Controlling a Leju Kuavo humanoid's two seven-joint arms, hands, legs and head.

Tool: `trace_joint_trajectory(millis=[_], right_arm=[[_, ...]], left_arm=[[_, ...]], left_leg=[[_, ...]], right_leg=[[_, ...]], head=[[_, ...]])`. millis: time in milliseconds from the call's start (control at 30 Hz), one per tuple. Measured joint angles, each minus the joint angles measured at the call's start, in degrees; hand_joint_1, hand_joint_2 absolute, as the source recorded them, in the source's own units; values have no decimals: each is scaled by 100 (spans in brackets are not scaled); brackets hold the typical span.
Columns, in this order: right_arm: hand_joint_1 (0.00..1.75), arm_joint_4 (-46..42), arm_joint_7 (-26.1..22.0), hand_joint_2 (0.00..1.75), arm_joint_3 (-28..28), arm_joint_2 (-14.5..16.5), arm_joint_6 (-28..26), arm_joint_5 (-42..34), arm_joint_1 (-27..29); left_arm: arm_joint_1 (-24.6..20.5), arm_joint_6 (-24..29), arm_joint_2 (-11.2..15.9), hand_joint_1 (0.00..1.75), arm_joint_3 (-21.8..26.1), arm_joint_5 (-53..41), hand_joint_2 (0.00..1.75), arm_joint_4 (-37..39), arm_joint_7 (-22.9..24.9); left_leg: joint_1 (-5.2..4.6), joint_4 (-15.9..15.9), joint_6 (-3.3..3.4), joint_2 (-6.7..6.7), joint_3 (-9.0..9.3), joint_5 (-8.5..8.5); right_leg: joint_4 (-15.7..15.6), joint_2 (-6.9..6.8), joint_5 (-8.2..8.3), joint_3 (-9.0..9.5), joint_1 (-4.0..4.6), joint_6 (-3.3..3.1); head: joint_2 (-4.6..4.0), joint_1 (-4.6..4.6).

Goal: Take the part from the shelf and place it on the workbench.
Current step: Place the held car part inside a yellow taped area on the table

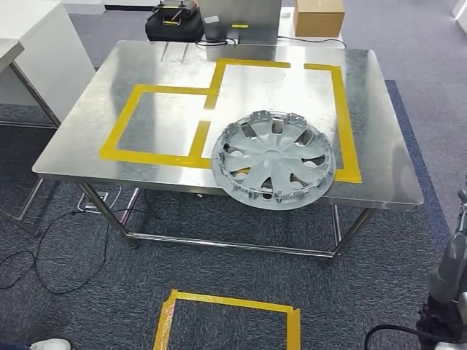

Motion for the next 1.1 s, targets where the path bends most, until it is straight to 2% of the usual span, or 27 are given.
trace_joint_trajectory(millis=[33, 67, 133, 167, 200, 233, 300, 333, 367, 400, 433, 500, 533, 567, 633, 667, 700, 733, 800, 833, 867, 900, 933, 1000, 1033, 1067, 1100], right_arm=[[0, -3, 1, 0, 1, 0, 0, 27, 4], [0, -5, 2, 0, 2, 0, 0, 51, 7], [0, -14, 5, 0, 5, 0, -1, 90, 8], [0, -20, 7, 0, 5, 0, -5, 102, 10], [0, -25, 8, 0, 5, 0, -10, 113, 10], [0, -29, 9, 0, 4, 0, -16, 117, 11], [0, -28, 13, 0, 2, 0, -28, 125, 22], [0, -28, 15, 0, 1, 0, -35, 127, 31], [0, -27, 16, 0, -1, 0, -41, 131, 38], [0, -27, 16, 0, -2, 0, -47, 133, 42], [0, -28, 17, 0, -2, 0, -51, 135, 44], [0, -29, 17, 0, -2, 0, -56, 137, 36], [0, -30, 17, 0, -3, 0, -61, 138, 36], [0, -31, 18, 0, -4, 0, -63, 140, 36], [0, -33, 17, 0, -6, 0, -68, 144, 43], [0, -37, 18, 0, -6, 0, -68, 149, 42], [0, -40, 17, 0, -6, 0, -68, 153, 42], [0, -44, 18, 0, -6, 0, -72, 159, 43], [0, -47, 20, 0, -7, 0, -81, 176, 54], [0, -47, 24, 0, -6, 0, -87, 185, 63], [0, -47, 30, 0, -6, 0, -92, 194, 74], [0, -47, 38, 0, -5, 0, -97, 202, 86], [0, -48, 46, 0, -5, 0, -101, 207, 95], [0, -53, 56, 0, -6, 0, -109, 217, 106], [0, -56, 60, 0, -7, 0, -113, 221, 106], [0, -58, 63, 0, -6, 0, -117, 224, 107], [0, -59, 66, 0, -5, 0, -120, 225, 108]], left_arm=[[-4, 1, 3, 0, 3, -2, 0, 0, 0], [-6, 3, 5, 0, 6, -7, 0, -1, 0], [6, 5, 2, 0, 9, -19, 0, -1, 0], [12, 7, -1, 0, 10, -26, 0, -1, 0], [15, 10, -1, 0, 11, -31, 0, -1, 0], [12, 14, -1, 0, 13, -36, 0, -1, 0], [7, 24, 3, 0, 16, -42, 0, -2, 0], [8, 26, 3, 0, 19, -46, 0, -2, 0], [12, 27, 1, 0, 21, -50, 0, -2, 1], [15, 27, -2, 0, 22, -54, 0, -2, 1], [17, 28, -5, 0, 23, -55, 0, -2, 2], [15, 28, -7, 0, 25, -58, 0, -3, 2], [12, 28, -7, 0, 26, -58, 0, -3, 3], [9, 29, -4, 0, 27, -59, 0, -4, 3], [10, 30, -2, 0, 29, -59, 0, -4, 4], [12, 31, 1, 0, 30, -60, 0, -4, 4], [15, 33, 4, 0, 31, -64, 0, -4, 4], [17, 36, 5, 0, 32, -72, 0, -4, 4], [17, 39, 3, 0, 33, -92, 0, -4, 4], [17, 41, 1, 0, 34, -99, 0, -4, 4], [17, 43, 1, 0, 34, -105, 0, -4, 4], [17, 46, 1, 0, 35, -111, 0, -4, 4], [17, 49, 3, 0, 36, -121, 0, -4, 4], [15, 54, 11, 0, 37, -143, 0, -4, 4], [13, 55, 15, 0, 38, -151, 0, -4, 4], [11, 57, 19, 0, 38, -155, 0, -4, 4], [8, 59, 20, 0, 39, -157, 0, -4, 4]], left_leg=[[-14, -247, 30, 0, 118, 60], [-27, -349, 50, -1, 151, 65], [-27, -386, 86, 2, 126, 110], [-17, -413, 111, 9, 115, 149], [-4, -442, 141, 17, 98, 191], [10, -466, 167, 26, 72, 232], [2, -466, 200, 37, -14, 292], [-2, -463, 202, 40, -59, 324], [-4, -460, 197, 42, -100, 353], [-3, -458, 188, 43, -134, 380], [0, -456, 174, 43, -158, 403], [-8, -437, 132, 39, -196, 440], [-18, -422, 102, 37, -212, 460], [-29, -406, 73, 35, -230, 483], [-34, -387, 18, 33, -253, 526], [-28, -355, -9, 32, -273, 492], [-21, -256, -38, 31, -311, 381], [-13, -52, -67, 30, -381, 188], [2, 655, -119, 29, -594, -333], [7, 995, -132, 29, -677, -516], [10, 1198, -134, 28, -691, -583], [10, 1185, -125, 28, -610, -526], [8, 954, -104, 28, -432, -376], [-5, 165, -32, 23, 50, -64], [-16, -158, 1, 20, 227, 18], [-28, -350, 25, 18, 318, 41], [-39, -422, 41, 18, 335, 25]], right_leg=[[7, -1, 16, -18, 7, 24], [11, -4, 36, -39, 8, 56], [10, -5, 70, -70, -2, 127], [34, -1, 36, -97, -8, 158], [139, 5, -77, -149, -11, 184], [361, 9, -267, -241, -15, 206], [1079, 12, -728, -501, -23, 250], [1388, 11, -867, -589, -26, 269], [1526, 11, -898, -593, -28, 285], [1434, 10, -820, -483, -31, 295], [1134, 9, -670, -265, -38, 301], [297, 14, -410, 287, -51, 294], [2, 21, -347, 469, -51, 274], [-154, 29, -335, 552, -47, 248], [-178, 36, -316, 503, -39, 180], [-180, 28, -294, 465, -44, 136], [-183, 18, -265, 430, -50, 85], [-189, 5, -231, 392, -58, 35], [-181, -11, -162, 330, -54, -22], [-173, -15, -126, 292, -49, -28], [-158, -16, -91, 252, -42, -28], [-139, -17, -63, 203, -37, -26], [-117, -16, -43, 162, -31, -21], [-73, -14, -17, 102, -14, 0], [-59, -14, -1, 79, -5, 22], [-50, -15, 21, 57, -2, 53], [-45, -16, 48, 33, -1, 90]], head=[[0, 2], [0, 3], [0, 3], [0, 4], [0, 14], [0, 26], [0, 46], [0, 48], [0, 47], [0, 49], [0, 48], [0, 49], [0, 45], [0, 46], [0, 43], [0, 43], [0, 35], [0, 30], [0, 17], [0, 16], [0, 15], [0, 15], [0, 14], [0, 15], [0, 18], [0, 19], [0, 19]])
